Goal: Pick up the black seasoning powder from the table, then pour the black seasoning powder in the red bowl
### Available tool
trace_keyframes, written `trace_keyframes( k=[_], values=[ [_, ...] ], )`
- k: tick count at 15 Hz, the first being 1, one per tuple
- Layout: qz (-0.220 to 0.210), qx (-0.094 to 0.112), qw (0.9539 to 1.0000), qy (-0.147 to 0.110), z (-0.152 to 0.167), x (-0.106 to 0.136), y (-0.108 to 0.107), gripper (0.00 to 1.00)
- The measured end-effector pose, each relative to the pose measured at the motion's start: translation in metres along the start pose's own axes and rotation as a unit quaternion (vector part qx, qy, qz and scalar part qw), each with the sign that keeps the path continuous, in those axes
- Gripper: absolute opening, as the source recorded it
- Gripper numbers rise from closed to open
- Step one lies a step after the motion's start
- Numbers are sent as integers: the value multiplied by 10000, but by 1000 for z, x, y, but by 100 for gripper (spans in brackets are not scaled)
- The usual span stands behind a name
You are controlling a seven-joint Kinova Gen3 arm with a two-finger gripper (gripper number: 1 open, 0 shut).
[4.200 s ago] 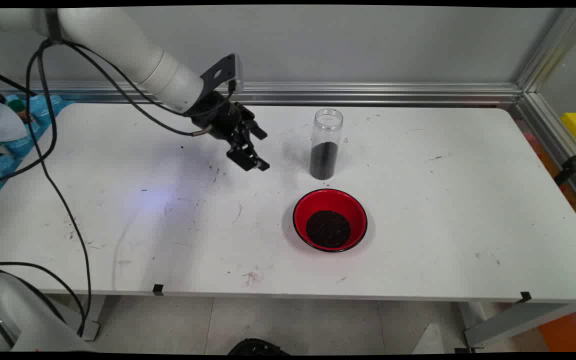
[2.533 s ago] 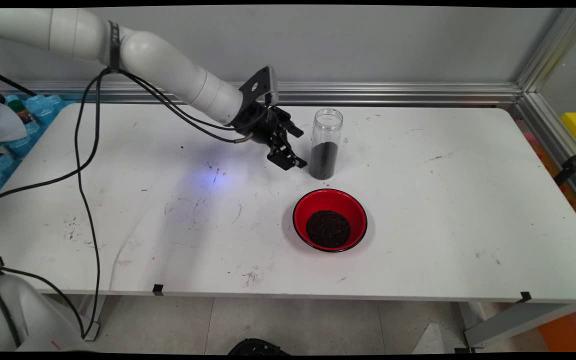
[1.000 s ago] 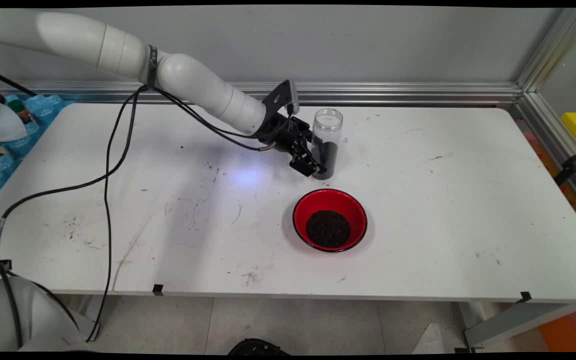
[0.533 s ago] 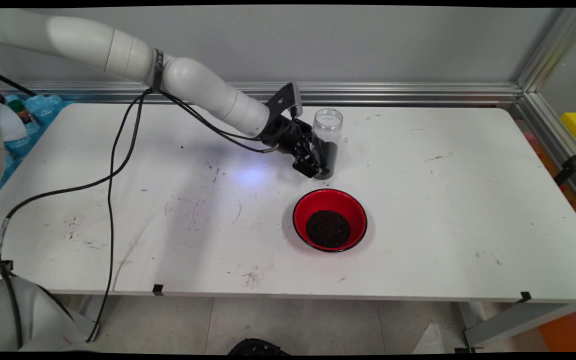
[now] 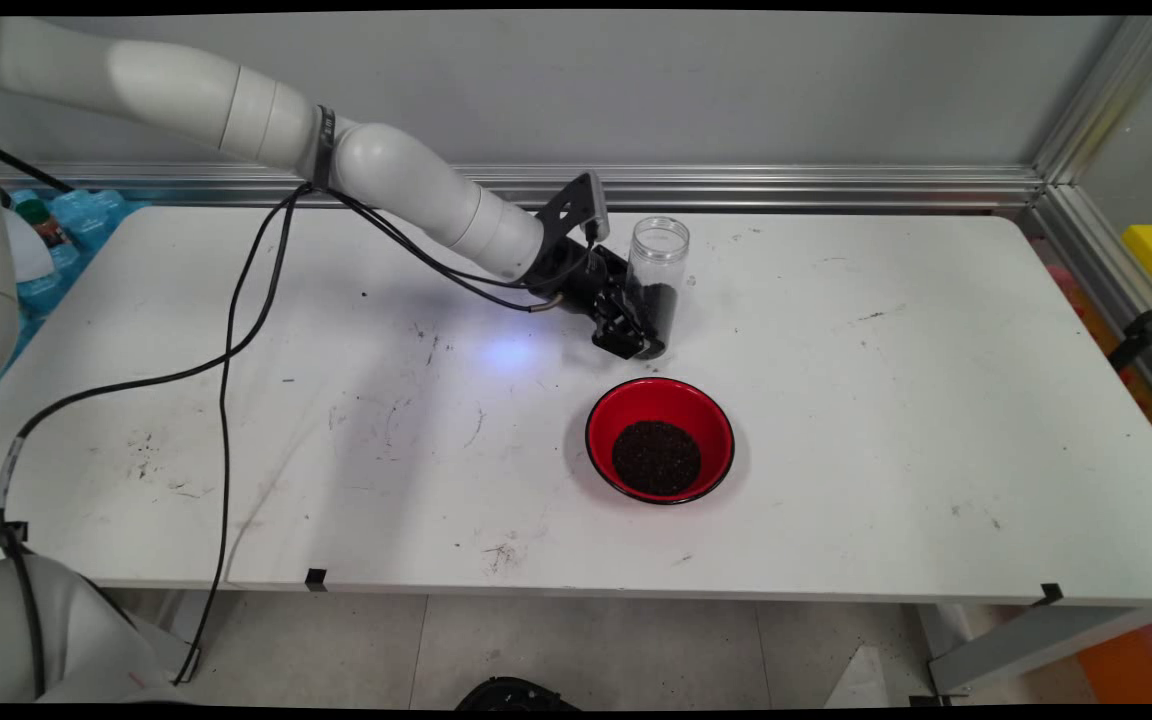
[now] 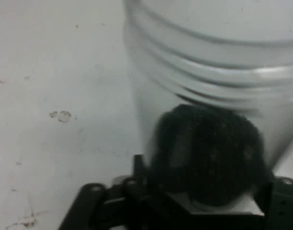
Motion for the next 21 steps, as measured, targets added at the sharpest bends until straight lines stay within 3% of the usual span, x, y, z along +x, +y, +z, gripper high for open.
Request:
trace_keyframes(
  k=[9, 21],
  values=[
    [20, -19, 10000, 5, 1, 1, 3, 0],
    [357, -27, 9994, -27, -43, 41, 8, 0]
  ],
)
